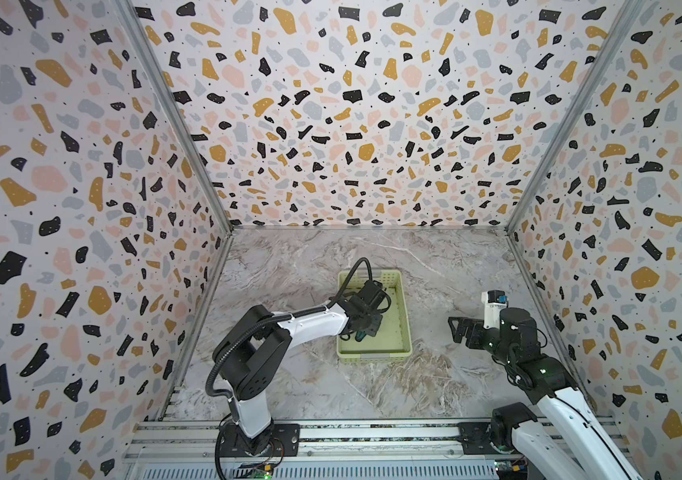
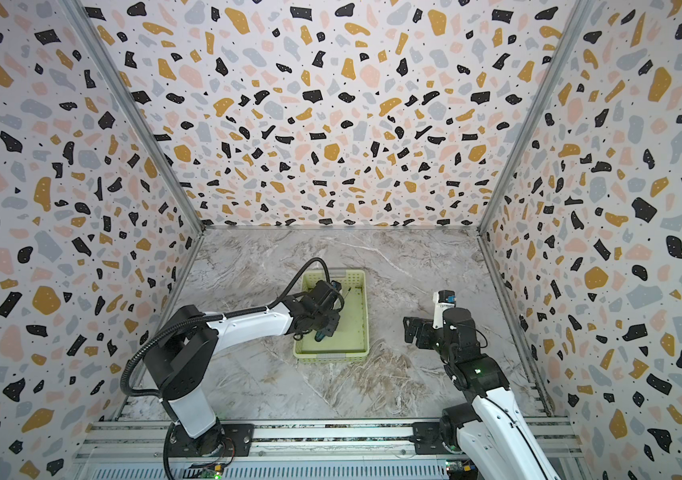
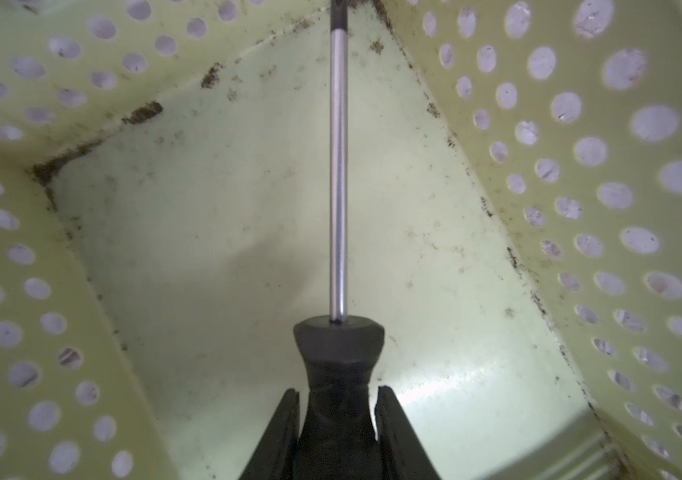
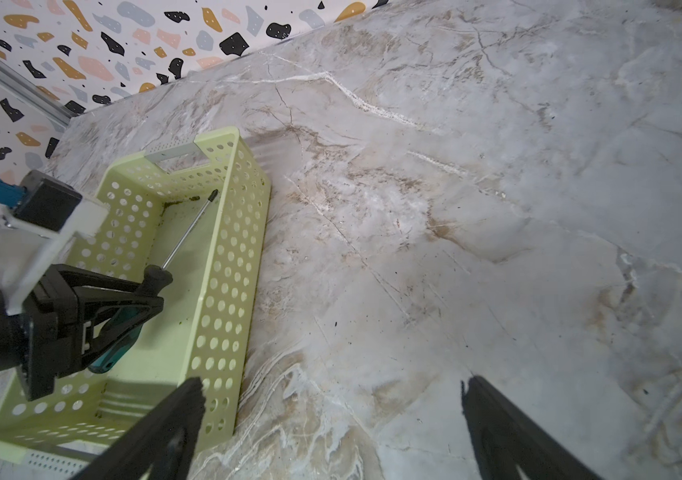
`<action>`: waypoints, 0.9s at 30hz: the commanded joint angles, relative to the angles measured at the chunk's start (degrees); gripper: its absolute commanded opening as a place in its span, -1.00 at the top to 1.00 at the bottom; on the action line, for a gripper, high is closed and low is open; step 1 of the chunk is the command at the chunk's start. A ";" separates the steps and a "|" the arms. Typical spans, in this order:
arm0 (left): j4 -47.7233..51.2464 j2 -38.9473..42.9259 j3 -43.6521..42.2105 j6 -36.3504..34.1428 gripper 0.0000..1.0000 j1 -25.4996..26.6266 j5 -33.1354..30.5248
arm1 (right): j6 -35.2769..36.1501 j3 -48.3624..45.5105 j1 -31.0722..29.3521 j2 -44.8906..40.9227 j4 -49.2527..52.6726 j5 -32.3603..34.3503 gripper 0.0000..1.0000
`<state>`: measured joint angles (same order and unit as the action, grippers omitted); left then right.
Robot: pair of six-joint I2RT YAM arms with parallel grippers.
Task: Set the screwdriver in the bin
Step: 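Carry the screwdriver over the light green basket with the left gripper, then lower the screwdriver into the basket and open the left gripper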
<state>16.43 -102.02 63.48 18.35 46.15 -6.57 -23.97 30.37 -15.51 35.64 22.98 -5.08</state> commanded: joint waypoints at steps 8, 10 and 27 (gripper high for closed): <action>-2.39 -2.88 2.76 -2.22 0.63 0.43 0.01 | 2.00 0.65 -0.23 1.98 0.84 1.39 -0.98; -2.29 -3.65 3.26 -2.55 0.58 0.43 0.64 | 2.14 0.63 -0.22 1.94 0.79 1.39 -0.98; -1.45 -4.94 4.39 -2.34 0.13 0.42 0.94 | 2.51 0.00 -0.22 1.06 0.91 1.84 -0.98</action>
<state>15.31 -106.76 66.57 16.14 46.30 -6.04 -22.35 30.35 -15.51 37.19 23.00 -4.05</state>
